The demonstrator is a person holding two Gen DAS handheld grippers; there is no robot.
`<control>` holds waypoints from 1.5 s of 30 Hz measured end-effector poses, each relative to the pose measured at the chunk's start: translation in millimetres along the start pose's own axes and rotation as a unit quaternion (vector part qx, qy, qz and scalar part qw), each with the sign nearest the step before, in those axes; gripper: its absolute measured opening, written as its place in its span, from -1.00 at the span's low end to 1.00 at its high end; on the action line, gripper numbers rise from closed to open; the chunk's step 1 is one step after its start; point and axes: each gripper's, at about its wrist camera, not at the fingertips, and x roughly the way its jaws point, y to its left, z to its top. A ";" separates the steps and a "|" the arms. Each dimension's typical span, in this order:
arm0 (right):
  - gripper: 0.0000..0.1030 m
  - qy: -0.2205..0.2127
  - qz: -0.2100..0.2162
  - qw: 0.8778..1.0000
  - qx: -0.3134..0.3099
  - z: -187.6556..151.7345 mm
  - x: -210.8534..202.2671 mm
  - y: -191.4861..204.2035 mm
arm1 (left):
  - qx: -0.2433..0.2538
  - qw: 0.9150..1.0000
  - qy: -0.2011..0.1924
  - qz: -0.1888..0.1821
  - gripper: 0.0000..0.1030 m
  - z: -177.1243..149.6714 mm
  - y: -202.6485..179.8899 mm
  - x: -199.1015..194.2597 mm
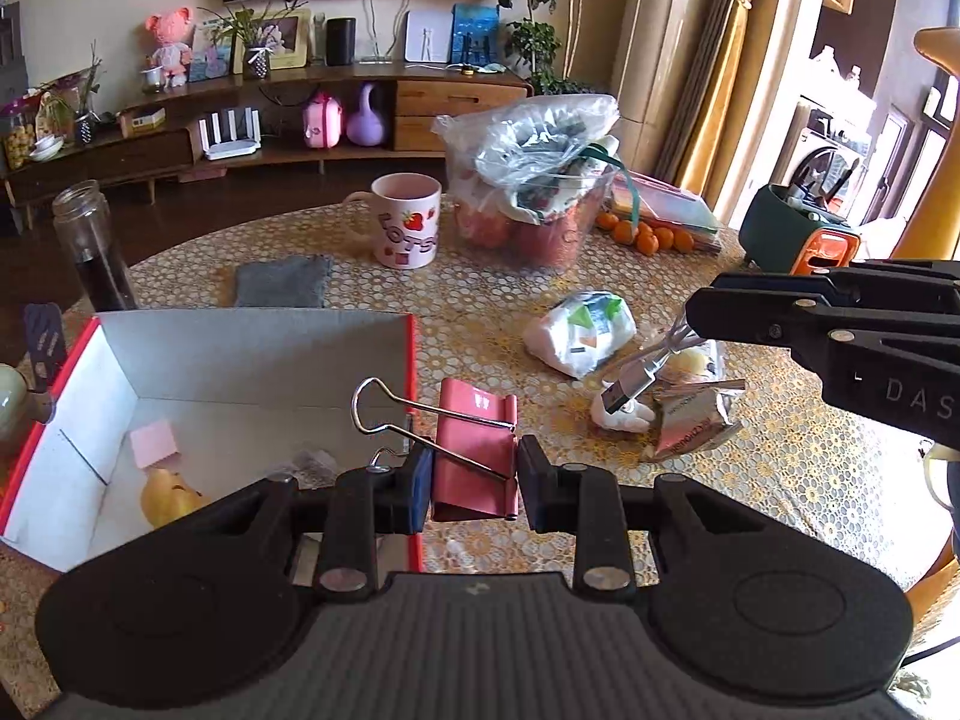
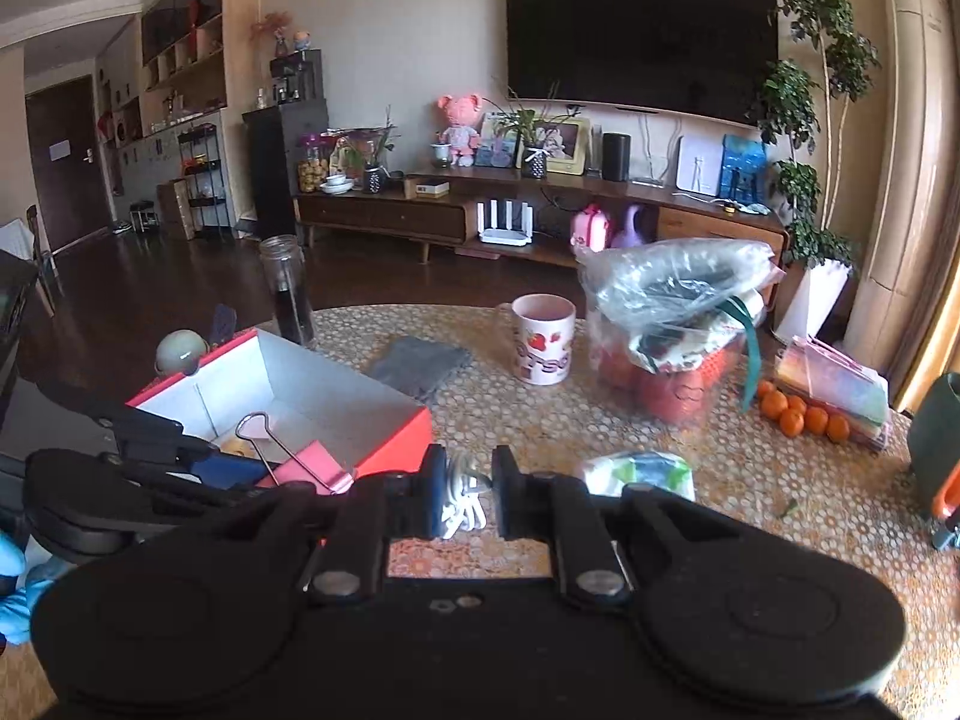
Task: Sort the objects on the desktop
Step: 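Carry the clip with left tool while right tool carries the cable into the shoebox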
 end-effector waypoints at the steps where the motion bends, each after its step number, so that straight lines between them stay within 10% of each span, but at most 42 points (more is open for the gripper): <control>1: -0.71 -0.001 0.003 1.000 -0.005 4.3 3.5 5.4 | -0.003 1.000 0.000 0.005 -0.46 0.5 8.6 -1.5; 19: -0.71 0.037 0.062 0.996 -0.048 31.3 88.4 92.3 | -0.034 0.996 0.034 0.078 -0.46 14.3 127.6 29.8; 45: -0.71 0.196 0.052 0.973 -0.112 -11.3 183.2 140.9 | -0.069 0.981 0.143 0.110 -0.45 10.0 174.2 134.7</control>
